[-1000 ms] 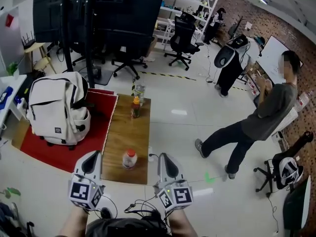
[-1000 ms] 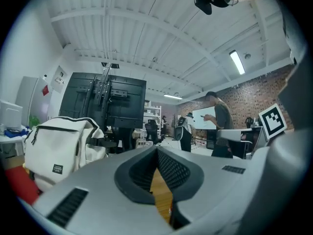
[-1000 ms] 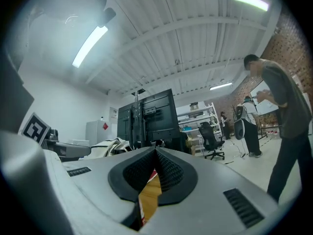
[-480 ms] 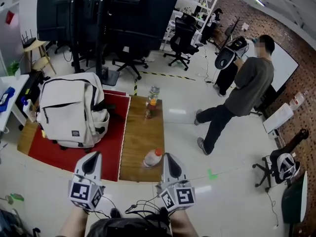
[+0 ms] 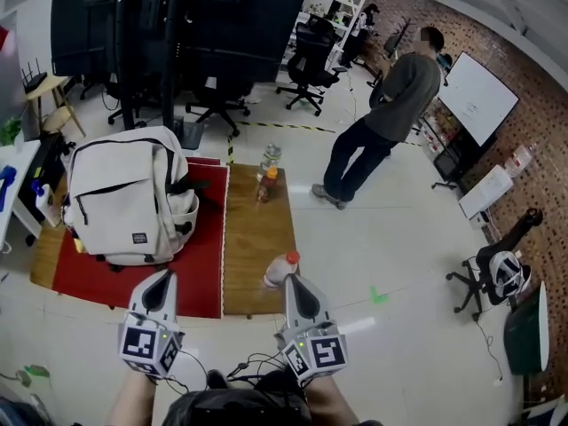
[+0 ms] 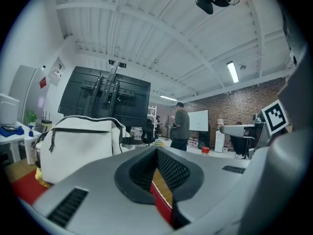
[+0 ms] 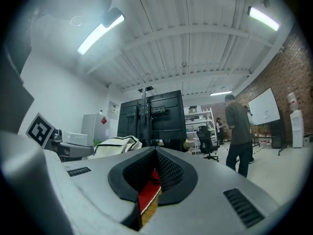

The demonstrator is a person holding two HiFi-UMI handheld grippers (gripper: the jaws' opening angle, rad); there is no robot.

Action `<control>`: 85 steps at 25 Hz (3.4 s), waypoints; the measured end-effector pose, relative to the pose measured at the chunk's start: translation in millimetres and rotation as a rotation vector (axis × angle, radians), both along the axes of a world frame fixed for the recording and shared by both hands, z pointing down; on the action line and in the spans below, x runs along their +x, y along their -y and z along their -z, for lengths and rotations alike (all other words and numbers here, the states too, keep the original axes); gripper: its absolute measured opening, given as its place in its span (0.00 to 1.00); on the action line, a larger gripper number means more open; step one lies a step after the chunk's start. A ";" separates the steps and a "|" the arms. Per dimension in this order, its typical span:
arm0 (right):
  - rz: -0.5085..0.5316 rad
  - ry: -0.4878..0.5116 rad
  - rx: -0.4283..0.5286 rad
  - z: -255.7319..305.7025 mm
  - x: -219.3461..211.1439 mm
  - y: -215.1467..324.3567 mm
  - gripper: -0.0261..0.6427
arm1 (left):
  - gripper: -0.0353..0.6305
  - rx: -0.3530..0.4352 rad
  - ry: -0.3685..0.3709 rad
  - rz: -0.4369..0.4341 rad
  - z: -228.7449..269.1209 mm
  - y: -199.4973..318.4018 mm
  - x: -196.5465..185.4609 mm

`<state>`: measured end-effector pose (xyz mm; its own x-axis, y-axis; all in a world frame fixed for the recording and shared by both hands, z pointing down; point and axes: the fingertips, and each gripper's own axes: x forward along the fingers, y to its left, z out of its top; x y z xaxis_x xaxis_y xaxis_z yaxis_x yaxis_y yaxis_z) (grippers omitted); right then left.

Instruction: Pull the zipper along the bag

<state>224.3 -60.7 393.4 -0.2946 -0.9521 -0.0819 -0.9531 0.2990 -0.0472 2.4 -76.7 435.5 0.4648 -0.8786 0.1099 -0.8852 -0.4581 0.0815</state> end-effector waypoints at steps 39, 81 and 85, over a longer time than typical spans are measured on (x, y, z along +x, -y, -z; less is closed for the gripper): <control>-0.031 -0.001 0.095 23.2 54.6 51.4 0.05 | 0.10 0.009 0.060 0.106 14.5 42.4 20.9; 0.024 -0.054 0.106 20.7 -413.5 103.7 0.05 | 0.10 0.048 -0.001 0.078 10.9 111.9 -419.8; 0.033 -0.017 0.084 13.0 -436.6 106.6 0.05 | 0.10 0.045 0.008 0.053 11.1 108.5 -429.3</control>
<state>-212.4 -167.3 380.4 -0.3276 -0.9319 -0.1558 -0.9432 0.3323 -0.0044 -426.9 -185.2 424.4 0.4171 -0.9059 0.0736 -0.9087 -0.4139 0.0544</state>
